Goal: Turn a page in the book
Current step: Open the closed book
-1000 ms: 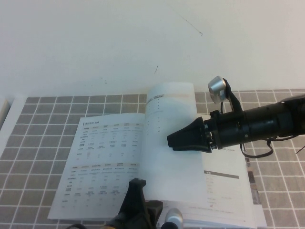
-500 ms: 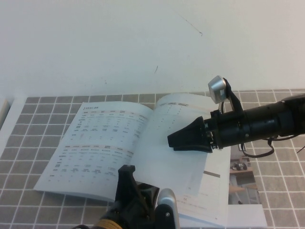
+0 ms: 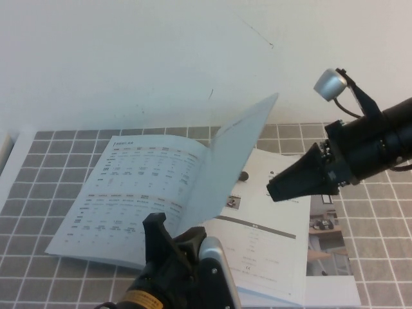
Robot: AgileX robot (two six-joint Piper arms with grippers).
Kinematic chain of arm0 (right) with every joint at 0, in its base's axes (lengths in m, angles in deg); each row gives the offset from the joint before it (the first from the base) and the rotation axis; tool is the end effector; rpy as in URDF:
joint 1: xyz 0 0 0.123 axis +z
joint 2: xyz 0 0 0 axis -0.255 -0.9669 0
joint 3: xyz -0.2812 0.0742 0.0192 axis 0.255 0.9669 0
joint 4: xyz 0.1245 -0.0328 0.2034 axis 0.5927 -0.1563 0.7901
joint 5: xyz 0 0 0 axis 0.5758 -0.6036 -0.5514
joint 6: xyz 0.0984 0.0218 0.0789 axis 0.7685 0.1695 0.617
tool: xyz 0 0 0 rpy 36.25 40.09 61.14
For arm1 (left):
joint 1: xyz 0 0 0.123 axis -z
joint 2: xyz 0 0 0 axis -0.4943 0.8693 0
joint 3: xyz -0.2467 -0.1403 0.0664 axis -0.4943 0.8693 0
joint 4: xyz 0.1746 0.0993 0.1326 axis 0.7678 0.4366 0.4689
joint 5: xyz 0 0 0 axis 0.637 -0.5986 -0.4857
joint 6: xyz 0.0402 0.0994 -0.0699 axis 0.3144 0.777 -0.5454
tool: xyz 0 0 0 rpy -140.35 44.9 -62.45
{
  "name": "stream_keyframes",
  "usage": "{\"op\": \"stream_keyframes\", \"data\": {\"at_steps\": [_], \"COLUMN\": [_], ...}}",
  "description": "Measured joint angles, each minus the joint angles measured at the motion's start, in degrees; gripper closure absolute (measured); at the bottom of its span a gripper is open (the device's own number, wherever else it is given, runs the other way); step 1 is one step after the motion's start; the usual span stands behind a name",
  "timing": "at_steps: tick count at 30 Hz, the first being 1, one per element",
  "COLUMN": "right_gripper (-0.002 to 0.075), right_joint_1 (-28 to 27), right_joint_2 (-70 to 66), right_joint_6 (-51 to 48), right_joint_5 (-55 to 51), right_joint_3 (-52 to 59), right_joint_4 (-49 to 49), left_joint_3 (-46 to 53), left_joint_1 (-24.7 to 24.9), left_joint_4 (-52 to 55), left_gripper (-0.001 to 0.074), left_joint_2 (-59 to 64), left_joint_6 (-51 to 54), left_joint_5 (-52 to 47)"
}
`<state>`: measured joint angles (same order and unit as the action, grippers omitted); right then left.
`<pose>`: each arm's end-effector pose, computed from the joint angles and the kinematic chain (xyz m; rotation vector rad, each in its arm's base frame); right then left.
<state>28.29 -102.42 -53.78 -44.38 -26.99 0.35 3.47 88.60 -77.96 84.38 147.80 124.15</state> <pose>0.3001 0.1823 0.2635 -1.0178 2.2121 1.2597 0.2058 -0.2029 0.1862 1.2016 1.3770 0.4310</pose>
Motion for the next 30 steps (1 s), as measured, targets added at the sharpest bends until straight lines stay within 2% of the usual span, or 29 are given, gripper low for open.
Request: {"op": "stream_keyframes", "data": {"at_steps": [3,7,11,16,20,26,30], "right_gripper": [0.0651,0.0714,0.0725,0.0727,0.0727,0.0727,0.0727], "right_joint_1": [0.0,0.4,3.64,8.81,11.04,11.77,11.79], "right_joint_2": [1.26,0.16,-4.47,-12.34,-18.06,-21.58,-20.53], "right_joint_6": [2.51,3.82,1.57,-5.0,-3.75,4.67,12.4], "right_joint_5": [-0.49,2.07,9.46,16.17,18.96,19.51,18.83], "right_joint_3": [0.51,4.03,6.39,5.07,3.51,3.11,2.32], "right_joint_4": [-5.96,-8.37,-6.41,2.74,4.79,-6.14,-14.31], "left_joint_3": [0.0,0.0,0.0,0.0,0.0,-0.12,-1.55], "left_joint_1": [0.0,0.0,0.0,0.0,0.0,0.0,0.0], "left_joint_4": [-0.13,-0.22,-0.22,-0.8,-0.95,-5.78,-13.15], "left_gripper": [0.0739,0.0739,0.0739,0.0739,0.0739,0.0739,0.0739], "left_joint_2": [0.0,0.0,0.0,0.0,0.0,0.0,0.0], "left_joint_6": [-1.15,-3.19,-4.48,-5.56,-7.17,-13.64,-14.74], "left_joint_5": [1.56,2.97,3.98,5.52,6.51,6.5,1.92]}}
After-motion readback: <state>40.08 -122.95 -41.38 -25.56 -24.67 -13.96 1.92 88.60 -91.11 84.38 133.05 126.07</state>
